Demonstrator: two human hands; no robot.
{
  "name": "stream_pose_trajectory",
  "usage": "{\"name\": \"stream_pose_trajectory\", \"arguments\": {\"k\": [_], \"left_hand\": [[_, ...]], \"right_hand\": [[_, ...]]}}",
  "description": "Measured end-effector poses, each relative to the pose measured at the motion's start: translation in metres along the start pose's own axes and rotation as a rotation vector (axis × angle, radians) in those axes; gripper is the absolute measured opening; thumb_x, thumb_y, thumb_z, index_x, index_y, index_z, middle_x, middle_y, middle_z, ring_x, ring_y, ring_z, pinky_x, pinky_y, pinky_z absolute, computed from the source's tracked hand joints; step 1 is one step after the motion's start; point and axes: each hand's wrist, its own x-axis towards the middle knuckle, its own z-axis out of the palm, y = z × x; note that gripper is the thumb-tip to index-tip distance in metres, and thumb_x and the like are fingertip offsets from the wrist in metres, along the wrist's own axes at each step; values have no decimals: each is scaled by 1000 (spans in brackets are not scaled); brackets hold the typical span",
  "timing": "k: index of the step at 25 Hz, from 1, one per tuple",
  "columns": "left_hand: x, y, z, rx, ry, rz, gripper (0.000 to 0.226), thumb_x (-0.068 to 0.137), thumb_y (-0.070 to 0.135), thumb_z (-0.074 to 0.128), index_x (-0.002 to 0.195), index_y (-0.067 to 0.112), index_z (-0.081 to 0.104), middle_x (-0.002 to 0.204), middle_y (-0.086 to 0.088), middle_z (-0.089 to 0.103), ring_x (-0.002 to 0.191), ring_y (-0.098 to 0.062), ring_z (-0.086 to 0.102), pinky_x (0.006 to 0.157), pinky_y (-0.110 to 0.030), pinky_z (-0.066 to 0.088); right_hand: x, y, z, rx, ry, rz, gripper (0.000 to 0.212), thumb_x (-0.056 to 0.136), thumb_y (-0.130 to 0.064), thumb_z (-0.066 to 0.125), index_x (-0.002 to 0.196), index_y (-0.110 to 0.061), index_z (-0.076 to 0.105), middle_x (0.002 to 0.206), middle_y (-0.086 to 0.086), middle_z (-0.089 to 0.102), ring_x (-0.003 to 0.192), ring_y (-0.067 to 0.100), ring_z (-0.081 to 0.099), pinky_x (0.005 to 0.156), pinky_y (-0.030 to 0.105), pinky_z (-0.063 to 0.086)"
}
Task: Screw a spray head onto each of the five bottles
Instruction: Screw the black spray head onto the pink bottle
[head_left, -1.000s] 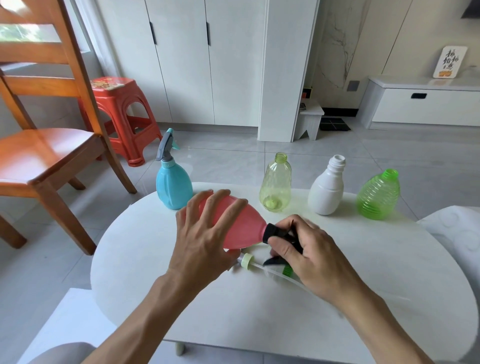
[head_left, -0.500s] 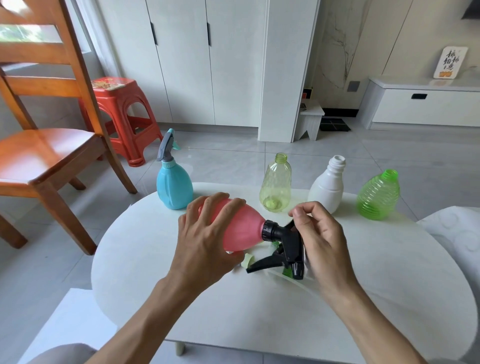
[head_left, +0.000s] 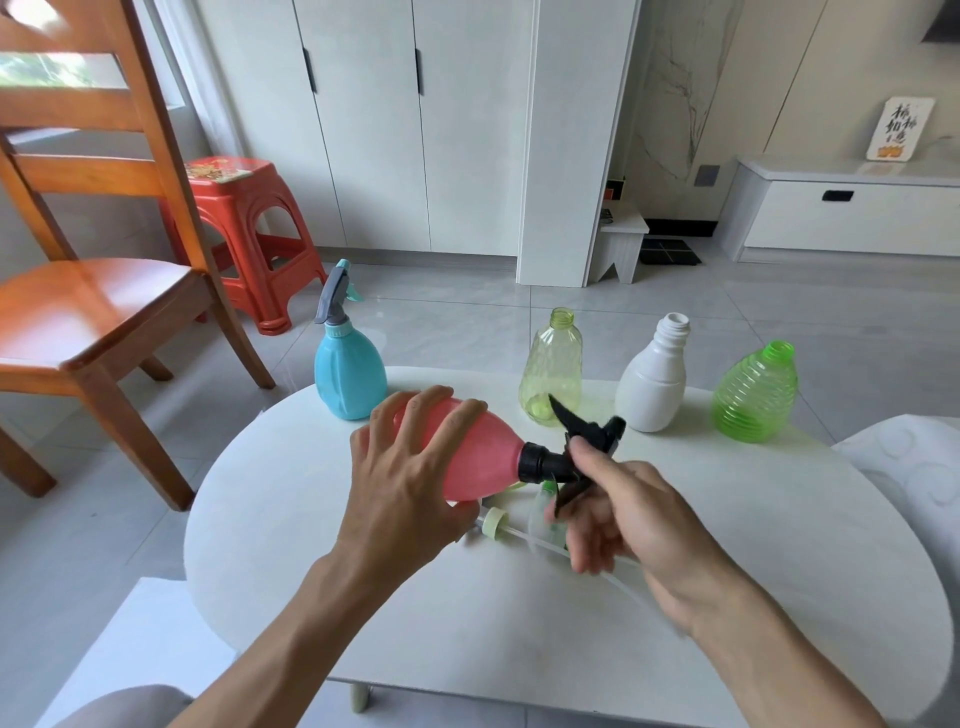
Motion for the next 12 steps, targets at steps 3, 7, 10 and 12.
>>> {"name": "stream_pose_trajectory", "arguments": {"k": [3,7,10,12], "left_hand": [[1,0,0,40,-17,-44,95,51,36,91,135,30,47,136,-6,54,121,-36,44,84,-48,44],[7,-3,-1,29,-22,-93,92,53,33,90,134,31,46,134,-7,54,118,-38,45,80,-47,43],[6,-2,1,55,-29,-55,93,53,34,92,135,29,49,135,-8,54,121,-38,45,83,-50,44],[4,-3,2,71,-43,-32,93,53,34,93,135,28,50,136,-8,54,122,-38,45,85,-51,44]], "right_hand": [[-2,-1,2,-143,-3,80,92,83,-84,23,61,-8,70,49,9,64,38,20,50,44,27,38],[-5,-2,-12,-776,514,-688,25,85,-54,61,90,-29,65,84,-18,66,74,6,59,66,25,46],[2,3,-12,-793,441,-645,27,84,-32,75,109,-24,68,96,-12,70,83,11,62,75,34,52],[4,8,-10,-721,427,-580,28,85,-28,76,111,-27,66,91,-12,72,72,-1,56,70,30,49]]}}
